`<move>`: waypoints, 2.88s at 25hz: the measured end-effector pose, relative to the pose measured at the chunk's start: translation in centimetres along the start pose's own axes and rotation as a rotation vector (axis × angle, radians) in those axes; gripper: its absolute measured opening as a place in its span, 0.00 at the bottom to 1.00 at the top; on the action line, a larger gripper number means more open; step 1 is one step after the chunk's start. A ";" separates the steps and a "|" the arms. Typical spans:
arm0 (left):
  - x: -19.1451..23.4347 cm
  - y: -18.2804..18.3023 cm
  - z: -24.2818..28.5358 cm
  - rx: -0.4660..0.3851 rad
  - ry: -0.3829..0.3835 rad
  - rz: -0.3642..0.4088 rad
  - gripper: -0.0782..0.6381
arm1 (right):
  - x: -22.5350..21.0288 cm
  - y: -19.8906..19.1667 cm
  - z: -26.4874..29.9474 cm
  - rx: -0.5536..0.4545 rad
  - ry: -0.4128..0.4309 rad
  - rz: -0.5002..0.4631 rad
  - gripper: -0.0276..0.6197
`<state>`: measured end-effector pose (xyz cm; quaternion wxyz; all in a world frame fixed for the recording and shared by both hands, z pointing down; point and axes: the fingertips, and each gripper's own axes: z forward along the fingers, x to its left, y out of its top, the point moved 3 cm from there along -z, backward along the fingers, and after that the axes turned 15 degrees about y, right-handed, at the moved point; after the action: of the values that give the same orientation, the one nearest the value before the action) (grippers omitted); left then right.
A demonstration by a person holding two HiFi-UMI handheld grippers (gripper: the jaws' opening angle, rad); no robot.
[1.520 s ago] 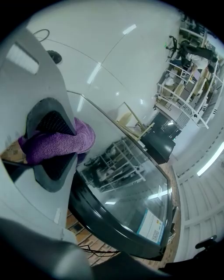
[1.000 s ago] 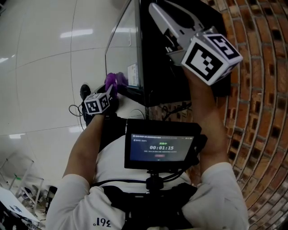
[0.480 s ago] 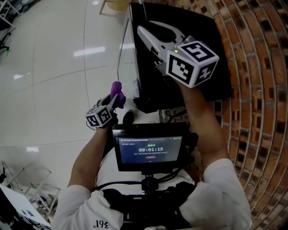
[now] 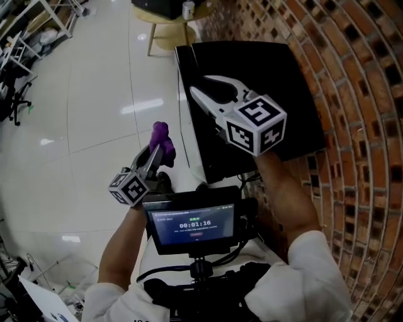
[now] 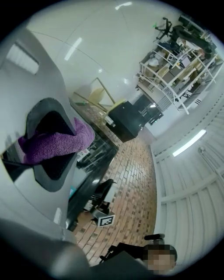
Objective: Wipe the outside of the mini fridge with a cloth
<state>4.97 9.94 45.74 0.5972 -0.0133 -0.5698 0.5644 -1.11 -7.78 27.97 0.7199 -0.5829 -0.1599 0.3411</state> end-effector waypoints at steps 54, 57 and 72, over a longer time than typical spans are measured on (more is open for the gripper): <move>-32.9 2.9 21.2 0.623 -1.161 1.160 0.36 | -3.8 -1.6 -16.6 -0.274 -1.409 0.381 0.26; -33.0 3.4 20.8 0.634 -1.218 1.104 0.45 | -3.6 -2.0 -16.1 -0.275 -1.484 0.386 0.26; -31.4 8.8 21.4 0.530 -1.373 0.899 0.11 | -3.2 -3.7 -15.7 -0.288 -1.636 0.405 0.18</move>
<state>-6.68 -21.96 26.52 -0.1760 0.2463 -0.5948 0.7447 7.59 -21.75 27.75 0.2221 -0.2563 -0.5638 0.7530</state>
